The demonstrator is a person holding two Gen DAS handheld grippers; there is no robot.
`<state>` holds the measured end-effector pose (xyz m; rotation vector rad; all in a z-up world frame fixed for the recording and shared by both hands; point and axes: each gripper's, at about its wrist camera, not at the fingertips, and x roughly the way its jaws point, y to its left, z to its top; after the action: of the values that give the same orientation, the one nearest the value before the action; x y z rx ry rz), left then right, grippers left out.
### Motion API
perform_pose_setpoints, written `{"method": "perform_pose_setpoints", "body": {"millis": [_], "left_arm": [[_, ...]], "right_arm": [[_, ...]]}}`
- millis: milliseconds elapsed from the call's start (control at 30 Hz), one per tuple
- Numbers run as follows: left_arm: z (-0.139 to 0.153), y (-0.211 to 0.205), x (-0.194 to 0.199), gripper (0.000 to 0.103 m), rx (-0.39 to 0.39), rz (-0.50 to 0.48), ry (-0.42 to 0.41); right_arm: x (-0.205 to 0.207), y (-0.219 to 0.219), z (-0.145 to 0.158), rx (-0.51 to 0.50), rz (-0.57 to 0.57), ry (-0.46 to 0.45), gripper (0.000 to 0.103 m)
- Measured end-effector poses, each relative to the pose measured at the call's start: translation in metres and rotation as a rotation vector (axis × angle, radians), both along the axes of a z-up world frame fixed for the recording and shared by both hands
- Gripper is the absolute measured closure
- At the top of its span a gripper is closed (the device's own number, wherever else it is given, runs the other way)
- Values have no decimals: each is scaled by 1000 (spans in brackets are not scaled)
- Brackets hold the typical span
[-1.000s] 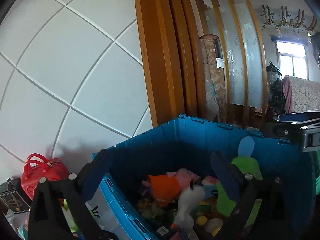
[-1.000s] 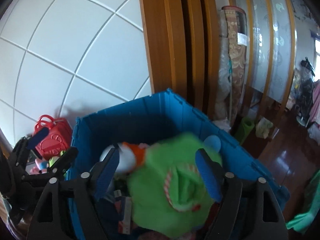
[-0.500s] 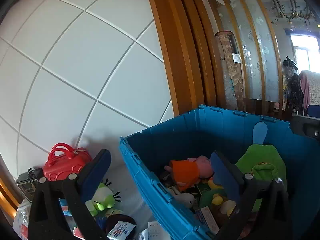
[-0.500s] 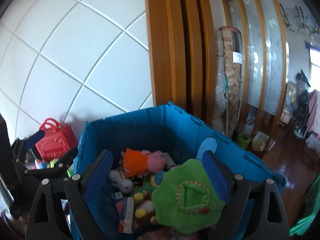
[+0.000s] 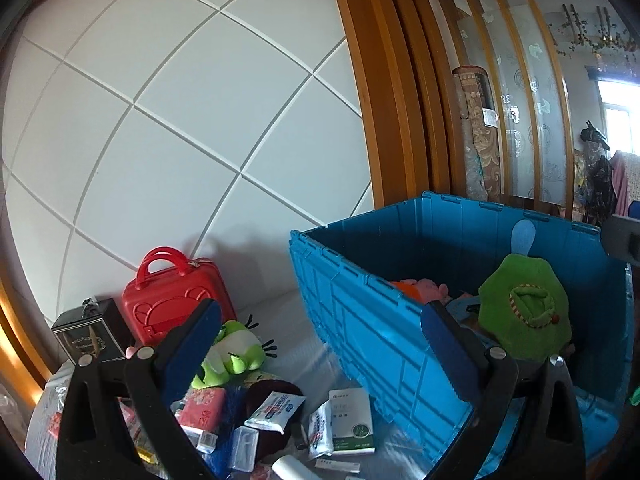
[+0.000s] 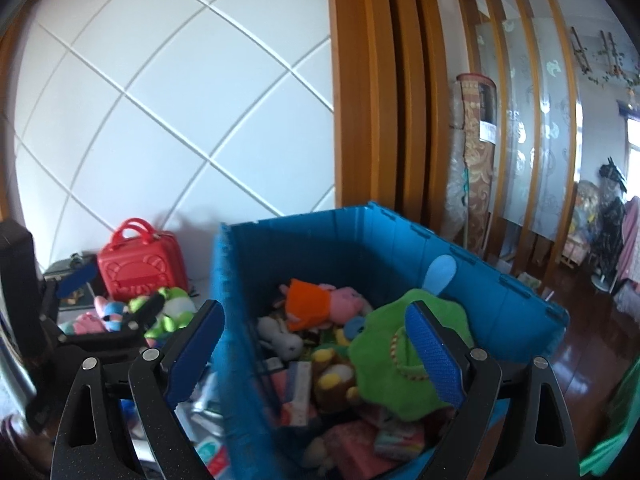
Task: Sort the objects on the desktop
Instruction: 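Move both tools back over the items on the table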
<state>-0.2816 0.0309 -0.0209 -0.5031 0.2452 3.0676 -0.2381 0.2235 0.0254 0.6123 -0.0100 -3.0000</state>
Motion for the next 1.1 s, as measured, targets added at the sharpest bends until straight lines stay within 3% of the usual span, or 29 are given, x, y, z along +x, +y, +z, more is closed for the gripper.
{"method": "perform_pose_setpoints", "body": {"millis": [267,533,867,1100], "left_arm": [[-30,-77,55,2,-23,73,-62],[-77,-140,93,2,-57,178,-146],[-150,-196,116,2,-64,344,-276],[-178,-210,118,2,-52,410,-342]], "right_arm": [[58,-82,-6,14,93,6,8],[88,-150,-51,10,205,-95,8],[69,-181,-134,45,323,-286,8],[31,-188,-182,103,428,-350,9]]}}
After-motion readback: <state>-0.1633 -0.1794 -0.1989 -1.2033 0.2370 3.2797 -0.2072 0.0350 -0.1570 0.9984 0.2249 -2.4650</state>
